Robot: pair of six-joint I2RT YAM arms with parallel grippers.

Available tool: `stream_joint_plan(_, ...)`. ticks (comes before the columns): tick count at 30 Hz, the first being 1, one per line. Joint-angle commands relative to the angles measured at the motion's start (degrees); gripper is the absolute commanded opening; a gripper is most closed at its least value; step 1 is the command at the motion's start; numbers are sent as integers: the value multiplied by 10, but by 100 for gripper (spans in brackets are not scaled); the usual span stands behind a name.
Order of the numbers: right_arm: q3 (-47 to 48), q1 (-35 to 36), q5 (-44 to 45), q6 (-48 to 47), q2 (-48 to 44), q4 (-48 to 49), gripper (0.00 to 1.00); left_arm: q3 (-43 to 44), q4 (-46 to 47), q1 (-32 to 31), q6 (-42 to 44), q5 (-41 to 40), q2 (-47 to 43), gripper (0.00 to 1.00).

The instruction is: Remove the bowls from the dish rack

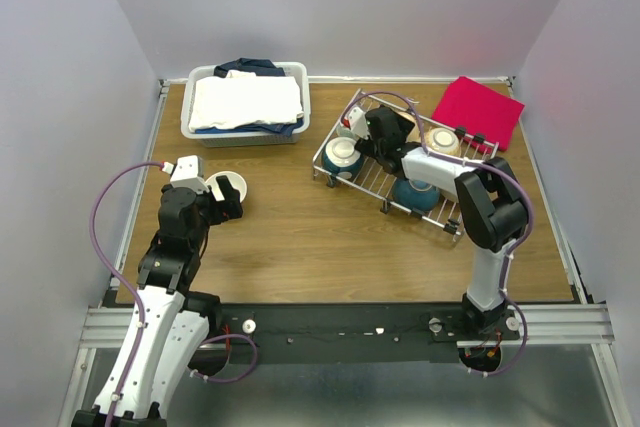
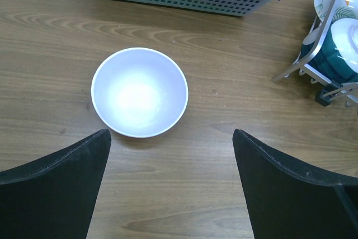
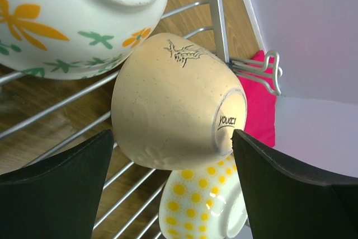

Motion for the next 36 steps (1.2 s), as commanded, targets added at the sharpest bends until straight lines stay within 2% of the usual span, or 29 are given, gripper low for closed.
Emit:
stream_joint_plan(1, -22, 1, -22, -15, 43, 20, 95, 6, -2, -3, -5, -15, 1, 99)
stream_joint_plan(13, -21, -20, -23, 0, 67, -14, 100, 6, -3, -3, -8, -18, 0, 99)
stream_joint_plan(27, -33, -21, 52, -26, 85, 53, 99, 6, -4, -3, -8, -18, 0, 99)
stream_joint_plan(33, -43, -20, 86, -29, 78, 83, 94, 7, -4, -3, -9, -19, -1, 99)
stream_joint_plan(36, -44, -17, 90, -31, 70, 89, 87, 6, -4, -3, -9, -20, -2, 99)
